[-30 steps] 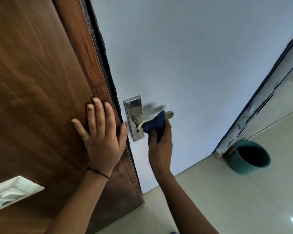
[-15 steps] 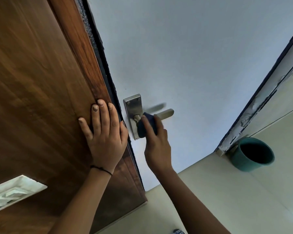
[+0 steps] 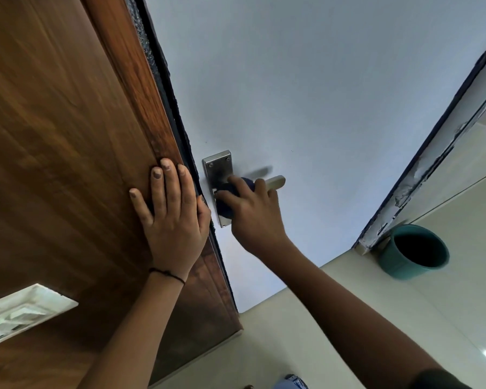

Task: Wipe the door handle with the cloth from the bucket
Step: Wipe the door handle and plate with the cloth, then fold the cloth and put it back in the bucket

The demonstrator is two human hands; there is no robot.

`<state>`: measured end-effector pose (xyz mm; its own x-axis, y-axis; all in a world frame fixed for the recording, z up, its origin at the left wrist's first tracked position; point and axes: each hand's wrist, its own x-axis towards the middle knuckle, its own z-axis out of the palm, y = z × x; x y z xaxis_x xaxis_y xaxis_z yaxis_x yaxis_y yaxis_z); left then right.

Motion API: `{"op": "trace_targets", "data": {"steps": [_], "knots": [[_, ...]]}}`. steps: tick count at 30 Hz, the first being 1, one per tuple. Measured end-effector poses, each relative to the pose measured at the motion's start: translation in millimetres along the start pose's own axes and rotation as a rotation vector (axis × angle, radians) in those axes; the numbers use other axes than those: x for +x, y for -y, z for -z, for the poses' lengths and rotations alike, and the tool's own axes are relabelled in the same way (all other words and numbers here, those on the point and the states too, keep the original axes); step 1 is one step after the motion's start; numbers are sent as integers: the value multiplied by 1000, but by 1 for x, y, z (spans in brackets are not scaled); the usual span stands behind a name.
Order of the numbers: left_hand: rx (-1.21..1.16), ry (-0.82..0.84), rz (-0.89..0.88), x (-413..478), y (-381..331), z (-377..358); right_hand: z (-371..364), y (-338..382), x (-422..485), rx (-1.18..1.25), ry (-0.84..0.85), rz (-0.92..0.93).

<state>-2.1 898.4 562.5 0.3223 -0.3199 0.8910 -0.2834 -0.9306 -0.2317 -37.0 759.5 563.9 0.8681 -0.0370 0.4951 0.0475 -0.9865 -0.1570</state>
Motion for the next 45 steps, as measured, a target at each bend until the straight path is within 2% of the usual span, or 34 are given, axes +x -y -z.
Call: {"op": "trace_targets", "data": {"steps": [5,7,9,11,13,15,17,20,24,26,30,34,36,38,39,42,43,45], "knots": [[0,3,12,0,0,0,5,-44,14,46,23,-253],[-2,0,12,0,-1,-1,4,-50,11,33,10,-243],[-6,-5,14,0,-1,-2,4,-48,3,-17,-5,-150],[-5,-8,15,0,-1,-2,0,-52,-4,46,-10,-197],[-12,-8,21,0,0,-1,-8,-62,-6,356,-18,-405],[-15,-3,19,0,0,0,-10,-62,-3,835,-48,-623],[-15,0,15,0,0,0,-10,-53,-2,1211,-86,-833],[-17,2,18,0,-2,0,-10,-43,-3,1516,-93,-1069],[-41,18,81,1,-12,3,-9,-40,-6,1800,-62,-1179],[-57,39,150,2,-21,4,-13,-38,-9,1781,57,-1136],[-176,94,230,6,-45,8,-25,-43,-21,1349,374,-884],[-341,171,182,12,-88,12,-9,-89,-33,1352,284,-904],[-551,266,118,17,-120,10,6,-125,-48,1383,224,-932],[-849,432,98,21,-161,8,26,-167,-72,1364,180,-951],[-1016,572,170,23,-184,9,37,-187,-86,1353,165,-959],[-1426,1082,539,31,-247,19,68,-237,-126,1424,90,-1000],[-1517,1188,619,33,-268,21,78,-251,-137,1451,55,-1010],[-1603,1287,616,34,-315,28,101,-283,-165,1454,-5,-1029]]}}
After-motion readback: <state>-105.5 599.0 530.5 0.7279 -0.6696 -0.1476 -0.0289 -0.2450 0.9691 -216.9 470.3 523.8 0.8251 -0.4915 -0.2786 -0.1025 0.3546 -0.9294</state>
